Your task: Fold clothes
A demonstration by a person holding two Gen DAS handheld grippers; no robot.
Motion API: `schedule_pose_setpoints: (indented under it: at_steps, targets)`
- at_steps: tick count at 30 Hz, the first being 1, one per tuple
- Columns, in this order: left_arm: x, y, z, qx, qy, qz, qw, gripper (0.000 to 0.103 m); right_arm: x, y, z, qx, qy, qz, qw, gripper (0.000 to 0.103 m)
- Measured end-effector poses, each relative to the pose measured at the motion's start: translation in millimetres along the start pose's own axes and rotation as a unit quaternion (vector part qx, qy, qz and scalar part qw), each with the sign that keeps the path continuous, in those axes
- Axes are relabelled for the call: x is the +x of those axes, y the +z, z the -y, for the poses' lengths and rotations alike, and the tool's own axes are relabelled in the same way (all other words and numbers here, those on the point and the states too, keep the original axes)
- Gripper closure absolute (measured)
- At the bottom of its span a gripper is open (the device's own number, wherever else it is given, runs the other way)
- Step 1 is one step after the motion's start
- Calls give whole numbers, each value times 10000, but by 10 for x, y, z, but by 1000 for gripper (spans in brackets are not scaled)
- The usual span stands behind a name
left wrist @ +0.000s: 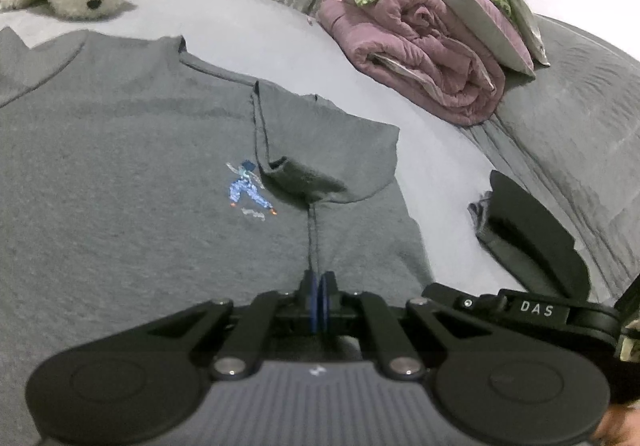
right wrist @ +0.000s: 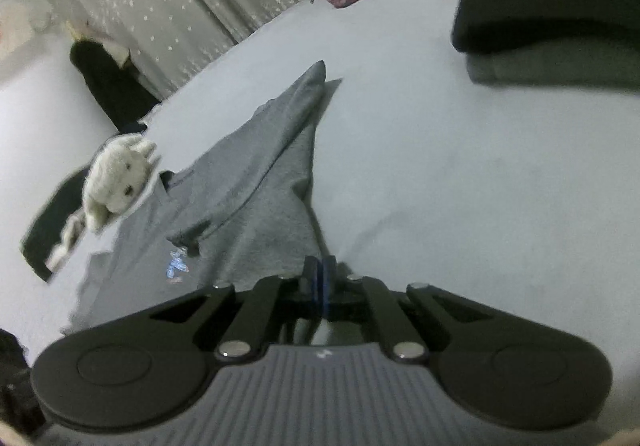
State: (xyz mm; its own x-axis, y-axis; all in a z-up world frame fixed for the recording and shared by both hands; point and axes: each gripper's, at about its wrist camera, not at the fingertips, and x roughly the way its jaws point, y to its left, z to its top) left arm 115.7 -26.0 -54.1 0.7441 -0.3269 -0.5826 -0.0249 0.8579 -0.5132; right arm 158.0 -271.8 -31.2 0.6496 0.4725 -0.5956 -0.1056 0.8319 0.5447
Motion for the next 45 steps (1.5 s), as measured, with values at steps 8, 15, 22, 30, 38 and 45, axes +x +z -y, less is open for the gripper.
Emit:
schedule_pose_setpoints:
  at_steps: [8,15,22,30,38,45]
  targets:
    - [-201,-99,-87,-604,-730,-740,9927,93,-388,-11,94,268,276,-183,9991,85]
    - [-377,-442,-59,-968,-1183,-1040,9828,91,-754,-196,-30,-35,518,-436,9977,85]
    - [-573,-811,-84,-1345,-1703,-1331,9671,89,-1172,-352,-106,-284,896,-401,9948,62]
    - [-749,-842,142,-1328,-2009,-1393,9605,94,-1534,-584,-249,-856,1253,-505,9871,62]
    - [-782,-796,591,-918,-2134,-1310,9638,94,-1889,-749,-253,-1363,1295,-350,9815,61]
    - [-404,-931,1080,-622,-2257,-1496,9606,93,-2081,-431,59,-813,973,317,9914,61]
